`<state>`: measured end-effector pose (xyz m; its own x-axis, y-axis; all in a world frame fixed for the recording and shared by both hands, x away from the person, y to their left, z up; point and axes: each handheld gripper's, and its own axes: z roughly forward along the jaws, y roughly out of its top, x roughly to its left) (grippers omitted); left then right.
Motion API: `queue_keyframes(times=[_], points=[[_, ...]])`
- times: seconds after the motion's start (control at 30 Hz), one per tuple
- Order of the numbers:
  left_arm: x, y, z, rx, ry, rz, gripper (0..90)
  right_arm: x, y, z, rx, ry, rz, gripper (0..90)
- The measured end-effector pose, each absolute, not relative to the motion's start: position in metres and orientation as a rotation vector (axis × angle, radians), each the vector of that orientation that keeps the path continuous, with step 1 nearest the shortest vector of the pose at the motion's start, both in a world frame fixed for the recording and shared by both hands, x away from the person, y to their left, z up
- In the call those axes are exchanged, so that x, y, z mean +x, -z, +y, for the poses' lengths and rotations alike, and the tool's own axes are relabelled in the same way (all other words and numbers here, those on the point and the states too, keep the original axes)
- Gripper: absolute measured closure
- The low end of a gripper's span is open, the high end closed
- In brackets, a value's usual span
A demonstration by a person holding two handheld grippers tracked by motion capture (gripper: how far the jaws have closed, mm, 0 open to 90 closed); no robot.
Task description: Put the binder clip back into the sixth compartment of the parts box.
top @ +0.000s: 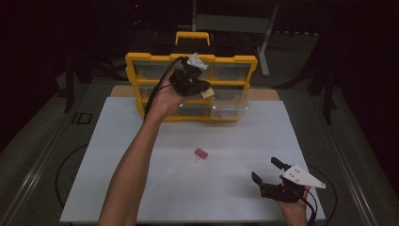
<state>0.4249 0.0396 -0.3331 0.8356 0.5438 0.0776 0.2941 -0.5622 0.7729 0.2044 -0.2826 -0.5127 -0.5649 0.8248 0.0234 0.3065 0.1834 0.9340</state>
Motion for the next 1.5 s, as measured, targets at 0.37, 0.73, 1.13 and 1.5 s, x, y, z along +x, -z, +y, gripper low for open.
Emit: queue_keyframes(times=[0.37,0.73,1.13,1.5], points=[[0.43,0.335,0.017,2.204,-0.372,0.591,89.6,0.204,0.512,-0.284,1.06,-1.379,1.965,9.0],[0.431,0.337,0.0,2.195,-0.352,0.577,89.5,0.204,0.511,-0.284,1.055,-1.379,1.965,9.0],[0.427,0.346,-0.008,2.218,-0.338,0.59,14.6,0.203,0.511,-0.284,1.057,-1.38,1.961,9.0],[0.416,0.35,0.006,2.246,-0.37,0.586,5.3,0.203,0.511,-0.284,1.054,-1.38,1.961,9.0]])
